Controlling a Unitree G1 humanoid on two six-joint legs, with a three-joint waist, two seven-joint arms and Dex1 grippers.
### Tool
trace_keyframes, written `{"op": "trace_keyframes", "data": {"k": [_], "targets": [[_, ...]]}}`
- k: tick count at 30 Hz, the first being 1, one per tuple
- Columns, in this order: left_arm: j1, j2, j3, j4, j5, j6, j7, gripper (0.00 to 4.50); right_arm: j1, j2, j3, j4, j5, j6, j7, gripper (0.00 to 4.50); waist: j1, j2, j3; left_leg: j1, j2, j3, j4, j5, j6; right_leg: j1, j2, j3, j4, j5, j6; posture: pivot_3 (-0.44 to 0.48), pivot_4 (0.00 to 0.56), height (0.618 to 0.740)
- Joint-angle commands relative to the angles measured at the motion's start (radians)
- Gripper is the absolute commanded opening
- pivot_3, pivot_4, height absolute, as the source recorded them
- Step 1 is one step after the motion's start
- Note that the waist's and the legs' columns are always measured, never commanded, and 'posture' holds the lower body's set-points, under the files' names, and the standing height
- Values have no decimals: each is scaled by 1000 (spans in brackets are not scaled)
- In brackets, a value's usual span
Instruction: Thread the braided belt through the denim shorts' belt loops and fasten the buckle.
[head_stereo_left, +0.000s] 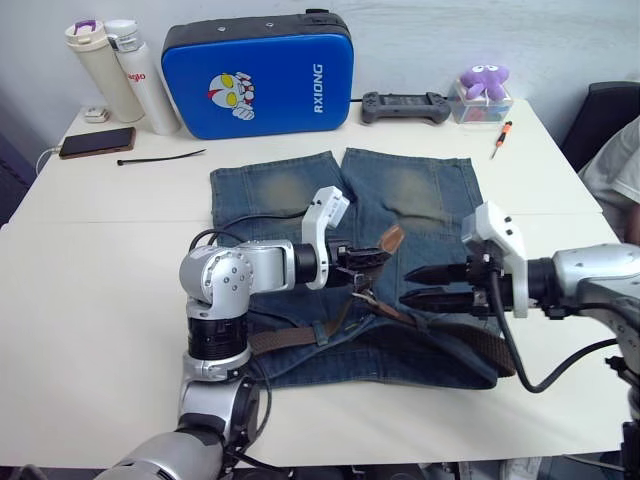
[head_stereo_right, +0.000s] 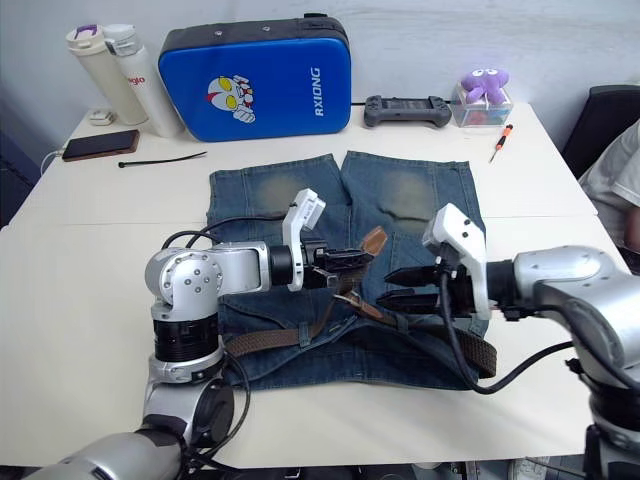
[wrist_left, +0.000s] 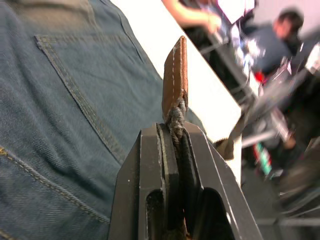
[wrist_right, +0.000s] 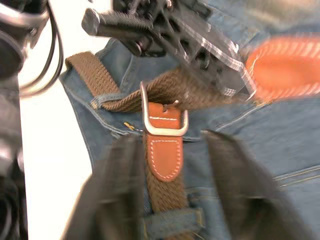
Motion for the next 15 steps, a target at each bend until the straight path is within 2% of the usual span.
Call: {"op": "trace_keyframes", "data": {"k": [1,8,15], "targets": [[-27,-24,64,-34,-21,44,27,0,7,42,-21,-7,42,25,-81,161,0,0,0,0,0,0,0,0,0,0,0,0,0,0,0,0,150,740],[-6,-46,70,-61,-43,68,56,0,3,144,4,68,90,41,-172,67,3,0,0,0,0,0,0,0,0,0,0,0,0,0,0,0,150,740],[-23,-74,108,-45,-81,68,94,0,106,141,211,57,22,-56,-182,67,3,0,0,0,0,0,0,0,-1,0,0,0,0,0,0,0,150,740]]}}
